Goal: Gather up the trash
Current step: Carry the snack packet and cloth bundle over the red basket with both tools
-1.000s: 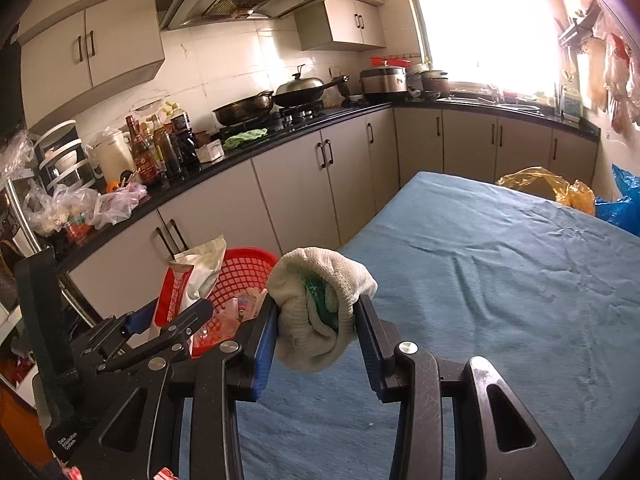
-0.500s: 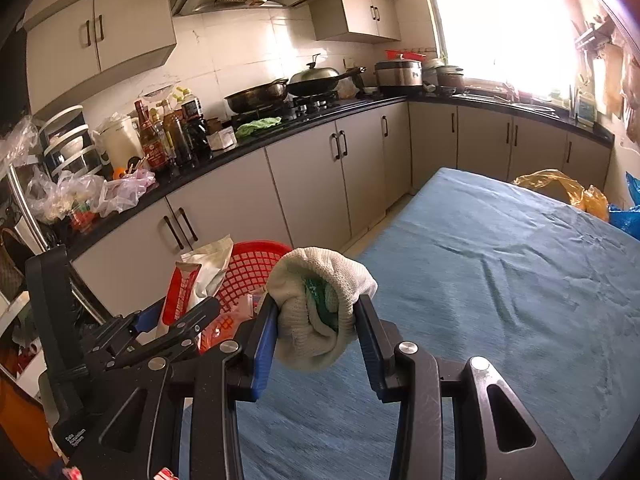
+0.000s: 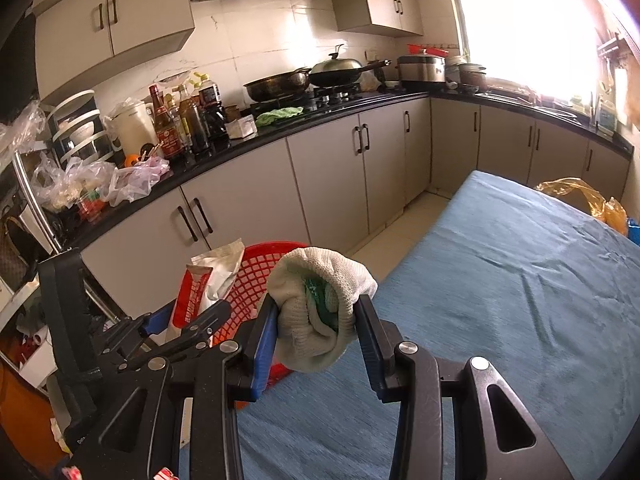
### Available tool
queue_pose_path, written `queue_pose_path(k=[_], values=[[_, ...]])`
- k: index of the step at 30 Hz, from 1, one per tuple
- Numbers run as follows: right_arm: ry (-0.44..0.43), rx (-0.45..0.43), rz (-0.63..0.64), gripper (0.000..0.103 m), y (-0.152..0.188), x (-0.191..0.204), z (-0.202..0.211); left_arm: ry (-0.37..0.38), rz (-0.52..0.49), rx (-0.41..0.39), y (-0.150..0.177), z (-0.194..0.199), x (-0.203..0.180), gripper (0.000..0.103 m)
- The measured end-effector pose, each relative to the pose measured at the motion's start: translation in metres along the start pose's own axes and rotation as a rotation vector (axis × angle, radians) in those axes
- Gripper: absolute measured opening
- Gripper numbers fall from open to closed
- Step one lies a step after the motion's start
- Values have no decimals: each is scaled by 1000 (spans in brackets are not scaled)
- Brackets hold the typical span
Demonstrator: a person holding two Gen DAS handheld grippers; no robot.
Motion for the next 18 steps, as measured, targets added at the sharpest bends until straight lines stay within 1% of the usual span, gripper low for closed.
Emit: queue_pose_path(k=[10,18], values=[[-25,27,7,42,-13,11,-22,1,19,12,-12,-9,14,51],[-40,65,-12,43,-25,14,-43,15,35,58,-17,-20,21,51]])
Point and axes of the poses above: each gripper's, at about its wrist camera, not at the fingertips, and z roughly against the way its jaws point, x to its left, y to its underside, the point moved 4 cm from there along -z, roughly the way its jaws point, and after that the axes turned 4 degrees about x, right-handed, at the moved point
